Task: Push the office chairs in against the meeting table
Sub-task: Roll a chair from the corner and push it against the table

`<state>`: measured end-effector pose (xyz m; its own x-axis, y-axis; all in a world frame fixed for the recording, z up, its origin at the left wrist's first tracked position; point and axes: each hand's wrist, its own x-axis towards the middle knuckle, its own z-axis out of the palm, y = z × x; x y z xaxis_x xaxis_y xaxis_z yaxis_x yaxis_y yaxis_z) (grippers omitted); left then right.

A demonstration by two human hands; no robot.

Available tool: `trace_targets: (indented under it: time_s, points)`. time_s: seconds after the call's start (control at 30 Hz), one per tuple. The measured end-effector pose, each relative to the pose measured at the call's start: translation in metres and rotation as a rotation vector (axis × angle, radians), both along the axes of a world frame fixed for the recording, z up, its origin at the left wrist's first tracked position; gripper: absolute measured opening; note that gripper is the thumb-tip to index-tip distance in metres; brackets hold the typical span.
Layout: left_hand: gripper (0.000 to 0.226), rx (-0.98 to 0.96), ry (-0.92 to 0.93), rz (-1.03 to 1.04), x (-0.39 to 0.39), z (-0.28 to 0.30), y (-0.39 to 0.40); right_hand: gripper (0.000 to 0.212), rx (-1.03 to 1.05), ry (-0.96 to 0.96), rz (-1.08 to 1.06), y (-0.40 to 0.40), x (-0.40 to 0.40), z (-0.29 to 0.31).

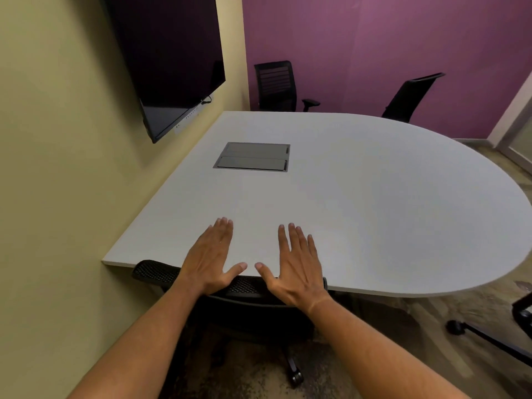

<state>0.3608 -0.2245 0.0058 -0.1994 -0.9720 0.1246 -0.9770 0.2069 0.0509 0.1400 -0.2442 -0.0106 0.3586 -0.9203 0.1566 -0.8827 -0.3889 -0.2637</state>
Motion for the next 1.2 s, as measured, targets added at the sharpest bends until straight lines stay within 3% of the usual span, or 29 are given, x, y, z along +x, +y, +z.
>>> trace_targets:
  time_s: [0.27, 0.63, 1.2]
  points:
    - [0.101, -0.136, -0.038, -0.128, -0.074, 0.019, -0.045, 0.096, -0.102, 0.07, -0.125, -0.018, -0.06, 0.024]
    - [0.097, -0.147, 0.001, -0.405, -0.193, 0.042, -0.09, 0.094, -0.162, 0.12, -0.429, -0.015, -0.176, 0.044]
    - [0.095, -0.138, 0.064, -0.799, -0.502, 0.035, -0.118, 0.097, -0.134, 0.174, -0.857, 0.037, -0.439, 0.051]
